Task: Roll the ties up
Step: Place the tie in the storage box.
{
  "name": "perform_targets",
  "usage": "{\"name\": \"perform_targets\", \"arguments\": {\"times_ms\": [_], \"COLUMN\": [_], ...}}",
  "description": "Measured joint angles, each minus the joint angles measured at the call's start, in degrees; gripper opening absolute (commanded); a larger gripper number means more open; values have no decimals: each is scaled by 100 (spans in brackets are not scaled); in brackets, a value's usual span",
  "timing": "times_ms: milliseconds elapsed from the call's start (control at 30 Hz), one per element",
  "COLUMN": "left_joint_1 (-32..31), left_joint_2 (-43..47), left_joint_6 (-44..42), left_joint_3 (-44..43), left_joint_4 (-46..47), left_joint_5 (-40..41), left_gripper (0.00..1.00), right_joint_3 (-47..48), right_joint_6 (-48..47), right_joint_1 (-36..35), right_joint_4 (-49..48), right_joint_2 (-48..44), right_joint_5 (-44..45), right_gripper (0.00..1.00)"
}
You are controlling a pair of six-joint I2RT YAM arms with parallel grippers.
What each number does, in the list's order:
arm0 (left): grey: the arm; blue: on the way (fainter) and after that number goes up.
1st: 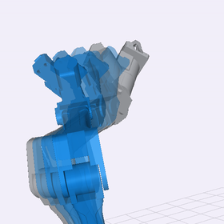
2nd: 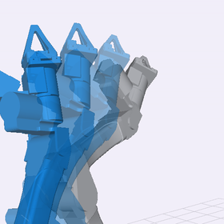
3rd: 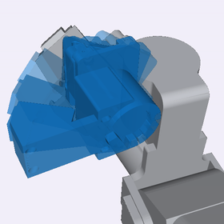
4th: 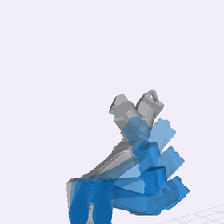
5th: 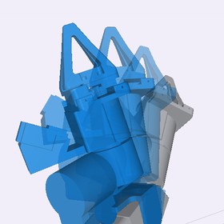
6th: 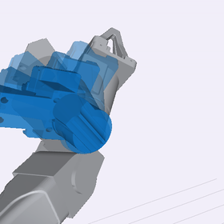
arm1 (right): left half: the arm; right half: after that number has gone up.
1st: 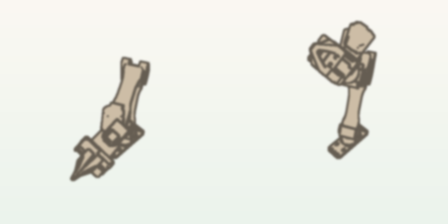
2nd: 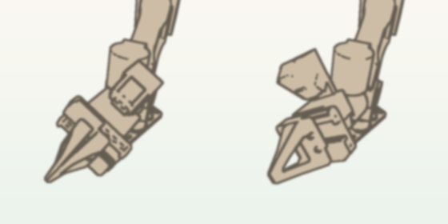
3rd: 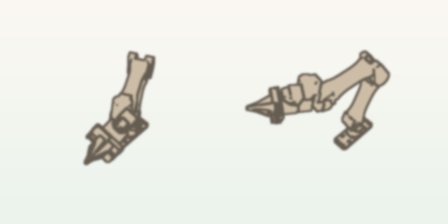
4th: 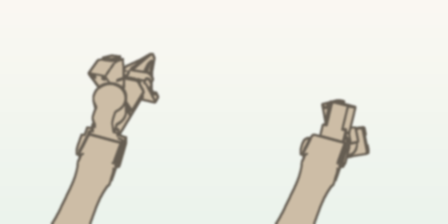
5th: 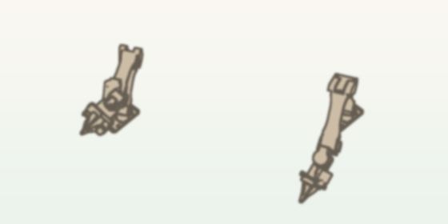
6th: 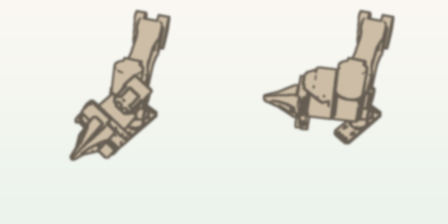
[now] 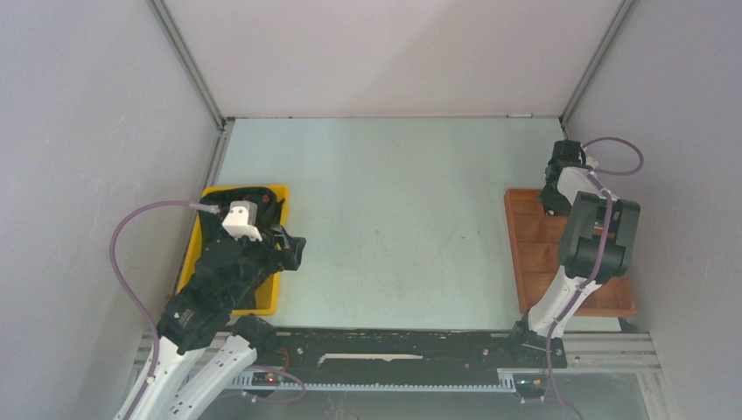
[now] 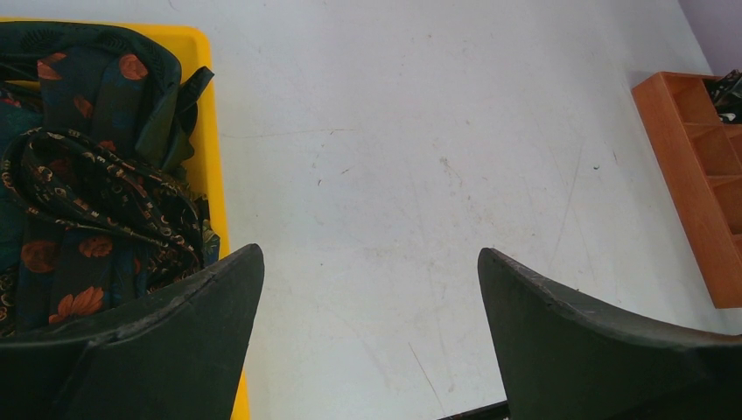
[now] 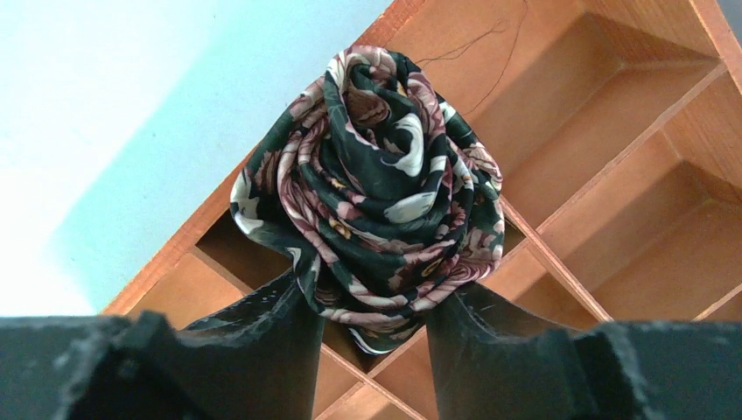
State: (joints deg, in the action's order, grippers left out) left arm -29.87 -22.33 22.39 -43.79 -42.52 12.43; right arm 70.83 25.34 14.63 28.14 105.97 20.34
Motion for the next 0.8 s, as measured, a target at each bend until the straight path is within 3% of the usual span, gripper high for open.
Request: {"name": "perform_targets", "arguments": {"times_ms": [267,433,500,633,800], "left_joint_1": [0,-2,-2,-2,-2], "left_joint_2": [28,44,52,68,70], "left_joint_6": [-2,-2,0,-2,-2], "left_joint_3": [0,0,0,0,0], "left_joint_4": [0,0,0,0,0], "left_joint_5": [46,52,68,83,87], "left_gripper": [98,98,98,98,98], "right_joint_3": [79,144,160,162,160], "right_joint_6": [-57,-59,-59,-76,-52], "right_joint_1": [-76,-205,-260,-275,-258], "right_joint_4": [221,474,542,645,649], "right_joint_2": [-240,-579,-686,-841,-885], "right_joint_5": [42,-94,-125,-173,-188], "right_gripper": [64,64,54,16,9]}}
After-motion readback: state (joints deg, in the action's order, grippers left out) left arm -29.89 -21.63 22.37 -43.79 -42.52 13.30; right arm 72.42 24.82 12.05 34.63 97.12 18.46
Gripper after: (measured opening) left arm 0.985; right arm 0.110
